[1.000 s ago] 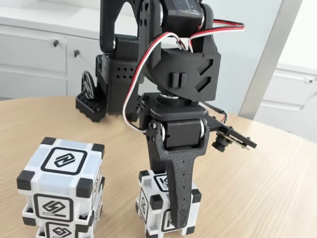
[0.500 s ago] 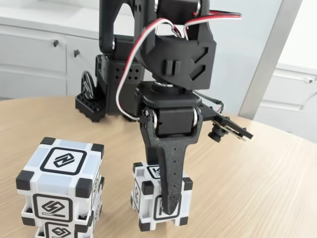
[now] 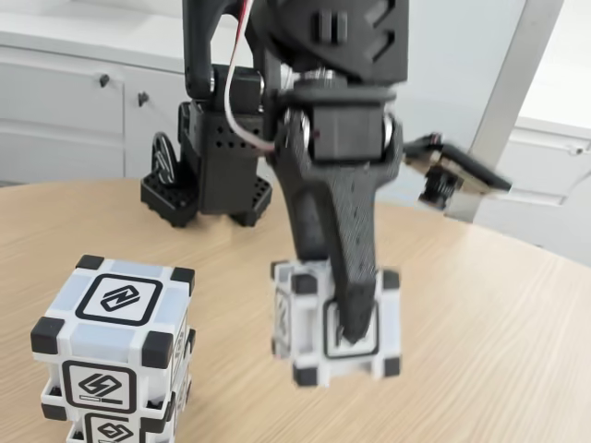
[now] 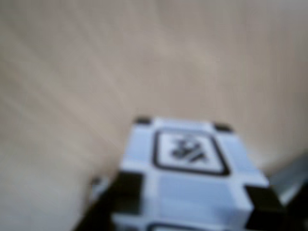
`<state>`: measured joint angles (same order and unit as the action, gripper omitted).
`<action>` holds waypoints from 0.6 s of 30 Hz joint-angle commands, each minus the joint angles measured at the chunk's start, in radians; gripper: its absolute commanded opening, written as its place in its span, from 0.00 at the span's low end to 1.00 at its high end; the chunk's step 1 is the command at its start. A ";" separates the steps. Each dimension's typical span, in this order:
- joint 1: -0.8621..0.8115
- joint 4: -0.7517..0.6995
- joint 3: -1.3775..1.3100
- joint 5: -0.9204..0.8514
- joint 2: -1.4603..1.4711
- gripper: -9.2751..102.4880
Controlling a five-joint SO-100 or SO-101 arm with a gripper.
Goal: Stack cubes from left to right.
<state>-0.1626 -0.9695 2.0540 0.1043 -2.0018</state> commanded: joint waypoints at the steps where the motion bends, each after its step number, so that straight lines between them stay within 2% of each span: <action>1: -0.012 -0.002 -0.028 0.026 -0.121 0.20; 13: 0.003 -0.012 -0.032 0.110 -0.400 0.20; 15: 0.003 -0.061 -0.054 0.110 -0.402 0.20; 18: 0.005 -0.210 -0.176 0.110 -0.382 0.19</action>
<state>-0.1626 -1.1075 2.0141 0.2056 -2.3731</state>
